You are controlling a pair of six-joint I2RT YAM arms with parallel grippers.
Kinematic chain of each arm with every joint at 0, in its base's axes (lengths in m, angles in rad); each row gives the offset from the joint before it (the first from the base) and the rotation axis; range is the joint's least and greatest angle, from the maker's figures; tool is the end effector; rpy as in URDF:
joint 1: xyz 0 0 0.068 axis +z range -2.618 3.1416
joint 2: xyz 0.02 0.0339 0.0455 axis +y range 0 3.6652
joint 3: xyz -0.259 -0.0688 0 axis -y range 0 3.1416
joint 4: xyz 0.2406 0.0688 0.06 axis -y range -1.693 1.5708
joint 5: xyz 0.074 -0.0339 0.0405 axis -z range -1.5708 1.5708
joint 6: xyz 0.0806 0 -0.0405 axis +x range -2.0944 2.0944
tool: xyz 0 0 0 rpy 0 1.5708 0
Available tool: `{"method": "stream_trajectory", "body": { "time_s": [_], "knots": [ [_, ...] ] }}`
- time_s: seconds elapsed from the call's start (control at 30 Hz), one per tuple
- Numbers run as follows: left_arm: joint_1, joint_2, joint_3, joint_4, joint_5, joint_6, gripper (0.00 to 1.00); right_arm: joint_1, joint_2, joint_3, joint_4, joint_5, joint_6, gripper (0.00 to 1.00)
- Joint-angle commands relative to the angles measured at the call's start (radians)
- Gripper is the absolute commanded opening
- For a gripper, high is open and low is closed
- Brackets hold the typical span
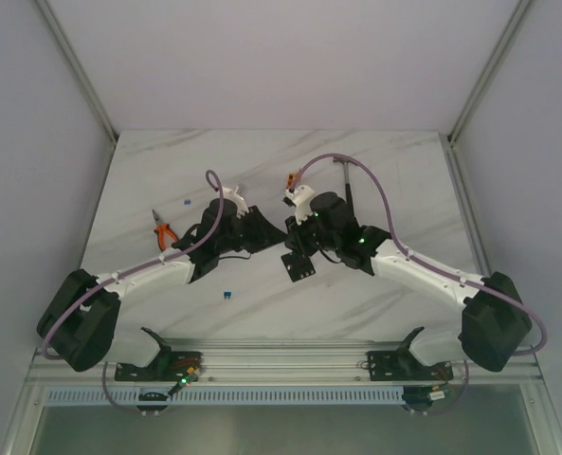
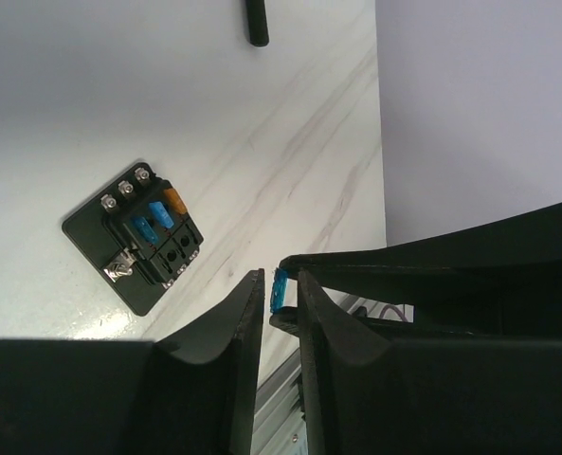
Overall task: Snap on the fuse box
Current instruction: Pick up the fuse from the center of the board.
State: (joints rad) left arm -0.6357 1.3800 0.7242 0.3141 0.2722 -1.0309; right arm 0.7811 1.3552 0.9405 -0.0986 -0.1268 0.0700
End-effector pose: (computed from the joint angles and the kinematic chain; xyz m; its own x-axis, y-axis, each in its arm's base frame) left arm 0.2615 -0.2199 0.2178 -0.8040 -0.4335 -0.4071 0.1675 0.4917 -0.8545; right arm 0.2365 0.2488 0.2489 -0.4022 -0.3010 -0.8647 -0.7503 0.6495 0.1229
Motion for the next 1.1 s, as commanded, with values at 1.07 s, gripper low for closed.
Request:
{"method": "stream_trajectory", "body": {
  "time_s": [1.07],
  "knots": [
    [-0.009, -0.061, -0.053, 0.017, -0.108, -0.064, 0.0, 0.006, 0.011, -0.009, 0.146, 0.013, 0.112, 0.33]
  ]
}}
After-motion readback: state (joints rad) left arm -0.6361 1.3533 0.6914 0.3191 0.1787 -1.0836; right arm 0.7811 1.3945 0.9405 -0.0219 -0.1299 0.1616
